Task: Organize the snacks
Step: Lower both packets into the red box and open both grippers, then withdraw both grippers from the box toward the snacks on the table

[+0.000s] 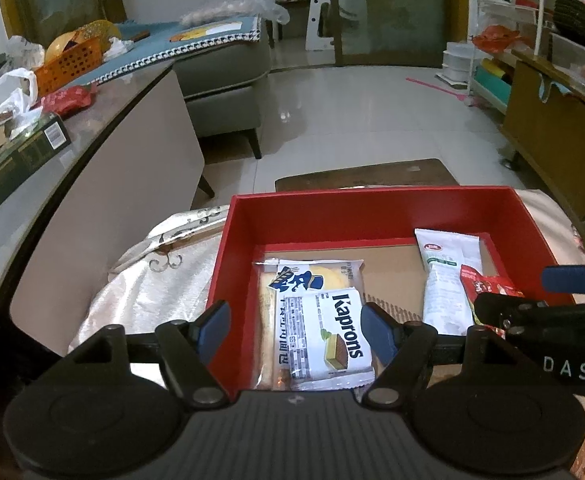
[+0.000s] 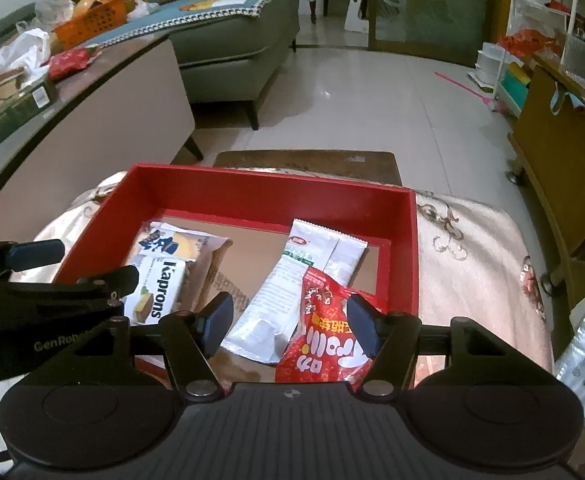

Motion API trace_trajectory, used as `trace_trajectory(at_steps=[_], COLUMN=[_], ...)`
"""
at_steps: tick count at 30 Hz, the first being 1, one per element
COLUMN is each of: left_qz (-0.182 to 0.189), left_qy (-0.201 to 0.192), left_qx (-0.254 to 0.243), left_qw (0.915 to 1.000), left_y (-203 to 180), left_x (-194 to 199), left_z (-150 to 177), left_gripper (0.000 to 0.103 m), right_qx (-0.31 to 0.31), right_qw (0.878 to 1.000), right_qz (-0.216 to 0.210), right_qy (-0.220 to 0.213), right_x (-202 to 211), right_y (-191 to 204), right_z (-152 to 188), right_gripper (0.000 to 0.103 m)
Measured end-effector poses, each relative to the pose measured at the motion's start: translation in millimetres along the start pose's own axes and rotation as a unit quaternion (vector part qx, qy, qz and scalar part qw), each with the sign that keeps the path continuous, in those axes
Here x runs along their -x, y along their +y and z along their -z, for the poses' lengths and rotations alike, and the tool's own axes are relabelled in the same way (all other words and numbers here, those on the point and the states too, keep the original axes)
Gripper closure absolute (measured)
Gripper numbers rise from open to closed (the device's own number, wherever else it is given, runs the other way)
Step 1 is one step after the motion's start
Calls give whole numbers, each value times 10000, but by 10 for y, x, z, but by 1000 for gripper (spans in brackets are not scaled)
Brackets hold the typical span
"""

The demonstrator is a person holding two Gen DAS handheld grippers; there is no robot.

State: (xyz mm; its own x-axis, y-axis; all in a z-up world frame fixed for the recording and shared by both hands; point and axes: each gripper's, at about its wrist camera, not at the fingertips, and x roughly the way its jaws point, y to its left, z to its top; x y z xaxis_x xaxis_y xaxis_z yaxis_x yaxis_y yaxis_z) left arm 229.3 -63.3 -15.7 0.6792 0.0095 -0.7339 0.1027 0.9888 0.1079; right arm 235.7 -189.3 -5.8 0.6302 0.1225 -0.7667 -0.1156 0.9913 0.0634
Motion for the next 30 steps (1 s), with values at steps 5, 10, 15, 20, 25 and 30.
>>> trace_trajectory(at_steps=[5, 10, 15, 20, 25, 30], left_qz=[-21, -45, -49, -51, -61, -87], left_qy=[-85, -116, -145, -186, -220, -251], left_qx=[-87, -135, -198, -224, -265, -325], left_qw=[9999, 9998, 9997, 9996, 9994, 9991], left_y=[-13, -25, -34, -31, -31, -36], left_x=[61, 89, 126, 169, 203, 242], left_z=[17, 30, 73, 83, 108, 139], left_gripper=[37, 37, 37, 37, 36, 36], right_qx=[29, 58, 90, 110, 136, 171], right_qw=[10000, 10000, 10000, 9999, 9999, 9999], right_qz=[-18, -21, -12, -5, 6, 8], right_qy=[-20, -17, -18, -16, -8, -9], right_x=[40, 51, 64, 80, 96, 129], right_y=[18, 26, 42, 40, 40, 51], right_z=[8, 14, 30, 38, 53, 80], right_gripper=[31, 31, 31, 30, 30, 29])
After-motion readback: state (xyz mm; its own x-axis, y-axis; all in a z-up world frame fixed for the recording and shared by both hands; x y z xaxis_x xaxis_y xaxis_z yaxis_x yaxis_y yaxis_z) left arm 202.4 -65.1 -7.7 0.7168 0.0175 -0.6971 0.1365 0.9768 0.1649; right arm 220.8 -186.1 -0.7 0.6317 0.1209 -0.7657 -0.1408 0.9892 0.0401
